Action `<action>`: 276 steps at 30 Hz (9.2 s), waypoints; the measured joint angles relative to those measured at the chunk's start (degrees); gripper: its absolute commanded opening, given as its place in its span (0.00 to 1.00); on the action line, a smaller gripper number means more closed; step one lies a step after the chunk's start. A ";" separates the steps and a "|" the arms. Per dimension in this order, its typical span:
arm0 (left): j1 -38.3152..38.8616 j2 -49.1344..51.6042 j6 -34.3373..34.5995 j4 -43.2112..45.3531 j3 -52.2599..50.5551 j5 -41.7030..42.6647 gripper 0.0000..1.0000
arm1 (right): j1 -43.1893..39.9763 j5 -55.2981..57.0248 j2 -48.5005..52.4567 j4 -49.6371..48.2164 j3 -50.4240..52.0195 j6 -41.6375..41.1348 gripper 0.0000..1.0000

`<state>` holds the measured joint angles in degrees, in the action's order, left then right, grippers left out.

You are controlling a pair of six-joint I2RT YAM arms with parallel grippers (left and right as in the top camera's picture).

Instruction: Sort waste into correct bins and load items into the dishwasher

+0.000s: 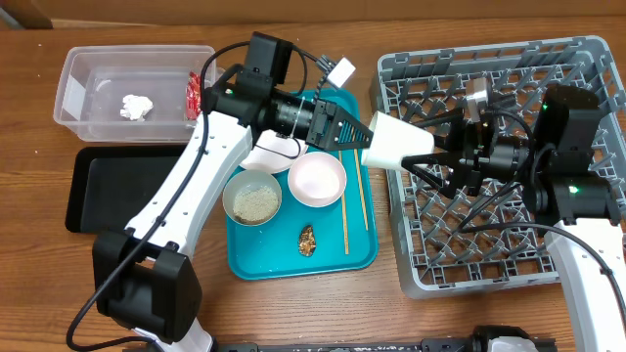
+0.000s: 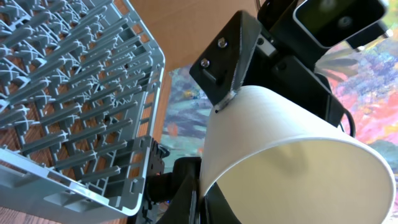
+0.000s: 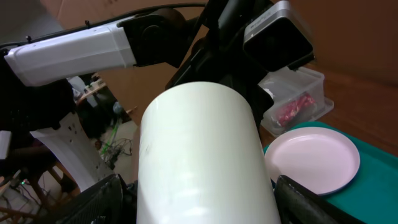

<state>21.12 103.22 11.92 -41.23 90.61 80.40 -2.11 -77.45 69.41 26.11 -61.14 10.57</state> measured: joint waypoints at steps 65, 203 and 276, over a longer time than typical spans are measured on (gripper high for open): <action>-8.41 -0.13 1.40 -24.17 0.31 -56.68 0.51 | 0.00 49.37 0.31 28.39 -0.74 -8.48 0.26; -14.34 -5.46 3.17 -28.81 0.31 -77.05 0.70 | 17.73 113.72 23.87 28.98 -39.06 -28.28 0.04; -14.34 -5.46 2.93 -29.51 0.31 -77.66 0.76 | -4.50 101.81 50.31 49.59 -37.42 -39.23 0.34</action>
<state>6.79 97.76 14.85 -70.74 90.91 2.74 -6.61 24.36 119.72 75.70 -98.56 -28.67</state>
